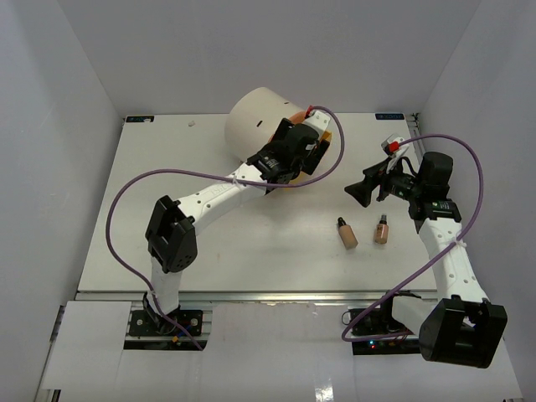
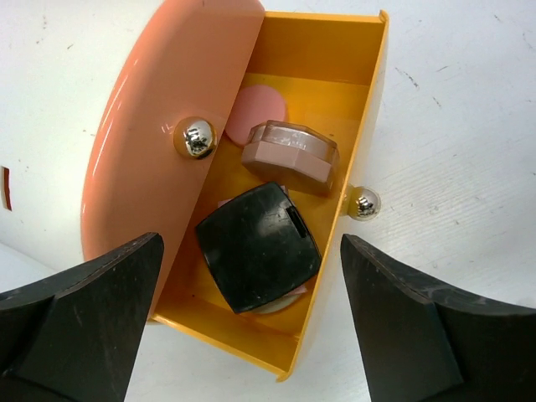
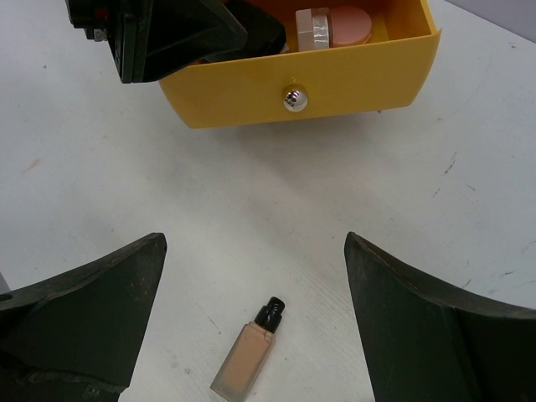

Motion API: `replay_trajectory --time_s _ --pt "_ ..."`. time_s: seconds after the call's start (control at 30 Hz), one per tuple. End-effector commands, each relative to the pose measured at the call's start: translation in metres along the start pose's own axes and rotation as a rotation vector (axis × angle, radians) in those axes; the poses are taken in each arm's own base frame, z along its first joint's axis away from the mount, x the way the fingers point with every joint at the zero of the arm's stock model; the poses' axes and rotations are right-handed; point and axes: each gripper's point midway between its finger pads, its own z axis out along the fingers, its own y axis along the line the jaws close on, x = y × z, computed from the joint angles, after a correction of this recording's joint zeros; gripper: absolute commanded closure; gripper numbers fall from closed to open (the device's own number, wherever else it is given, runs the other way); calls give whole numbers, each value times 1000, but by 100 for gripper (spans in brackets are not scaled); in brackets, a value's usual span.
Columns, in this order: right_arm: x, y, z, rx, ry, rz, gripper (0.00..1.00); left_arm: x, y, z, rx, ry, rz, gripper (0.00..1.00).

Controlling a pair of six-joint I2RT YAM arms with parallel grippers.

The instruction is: Organize the makeup

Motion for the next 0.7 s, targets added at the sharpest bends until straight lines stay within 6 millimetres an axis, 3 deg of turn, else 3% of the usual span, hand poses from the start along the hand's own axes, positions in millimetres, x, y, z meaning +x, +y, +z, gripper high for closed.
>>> replay_trajectory --time_s 0.0,0.23,0.3,0.4,0.5,0.67 --pt "-2 1 2 -19 -24 -24 6 -43 19 -37 -26 -100 -44 2" --pt "3 4 4 -48 -20 -12 8 -65 35 -87 55 -179 -109 3" --pt "5 3 6 -48 -19 -3 11 -63 39 -99 93 -187 -139 5" --pt "10 -2 12 -22 3 22 15 -48 65 -116 144 -191 -236 11" --pt "18 1 34 11 72 35 50 -20 122 -123 121 -195 -384 17" --pt "36 -24 65 226 206 75 72 34 179 -140 35 -212 -537 16"
